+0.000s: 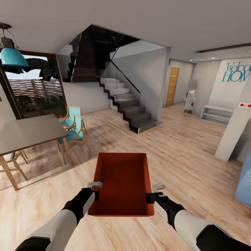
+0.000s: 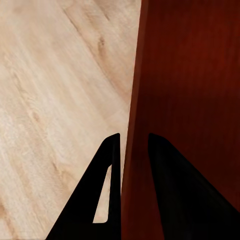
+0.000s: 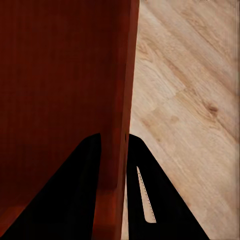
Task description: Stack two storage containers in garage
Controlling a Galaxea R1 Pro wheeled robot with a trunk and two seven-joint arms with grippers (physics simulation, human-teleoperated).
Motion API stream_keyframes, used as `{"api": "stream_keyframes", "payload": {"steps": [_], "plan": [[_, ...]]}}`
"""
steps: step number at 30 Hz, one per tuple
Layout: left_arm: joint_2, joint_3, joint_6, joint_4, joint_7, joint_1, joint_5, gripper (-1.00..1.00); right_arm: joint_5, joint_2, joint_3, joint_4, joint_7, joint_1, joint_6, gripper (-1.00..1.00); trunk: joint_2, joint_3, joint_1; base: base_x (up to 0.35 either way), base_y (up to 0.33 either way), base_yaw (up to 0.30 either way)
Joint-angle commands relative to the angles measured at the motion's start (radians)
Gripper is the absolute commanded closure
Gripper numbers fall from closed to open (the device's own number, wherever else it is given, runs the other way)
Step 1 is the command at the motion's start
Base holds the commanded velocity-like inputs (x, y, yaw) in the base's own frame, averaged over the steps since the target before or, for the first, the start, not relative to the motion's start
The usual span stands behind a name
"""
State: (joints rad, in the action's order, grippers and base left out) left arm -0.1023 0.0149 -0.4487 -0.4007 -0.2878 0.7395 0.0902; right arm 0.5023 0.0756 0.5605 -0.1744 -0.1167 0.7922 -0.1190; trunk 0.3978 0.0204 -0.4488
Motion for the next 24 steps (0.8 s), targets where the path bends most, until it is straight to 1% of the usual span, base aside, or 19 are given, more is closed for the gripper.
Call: {"api": "stream_keyframes", "payload": {"steps": [1,6,24], "plan": [[0.001,-0.005,-0.008,-0.004,-0.012,0.001,-0.013,1.0,-0.001,-0.005,-0.002,0.001,-0.081,0.001,-0.005,1.0,0.002,0.002,-0.001,0.322,0.0,-0.196],[0.001,-0.006,-0.008,-0.004,-0.012,0.001,-0.014,1.0,-0.001,-0.005,-0.002,0.001,-0.081,0.001,-0.005,1.0,0.002,0.002,-0.001,0.322,0.0,-0.056],[0.001,-0.006,-0.008,-0.004,-0.012,0.001,-0.014,1.0,-0.001,-0.005,-0.002,0.001,-0.081,0.001,-0.005,1.0,0.002,0.002,-0.001,0.322,0.0,-0.001]]}}
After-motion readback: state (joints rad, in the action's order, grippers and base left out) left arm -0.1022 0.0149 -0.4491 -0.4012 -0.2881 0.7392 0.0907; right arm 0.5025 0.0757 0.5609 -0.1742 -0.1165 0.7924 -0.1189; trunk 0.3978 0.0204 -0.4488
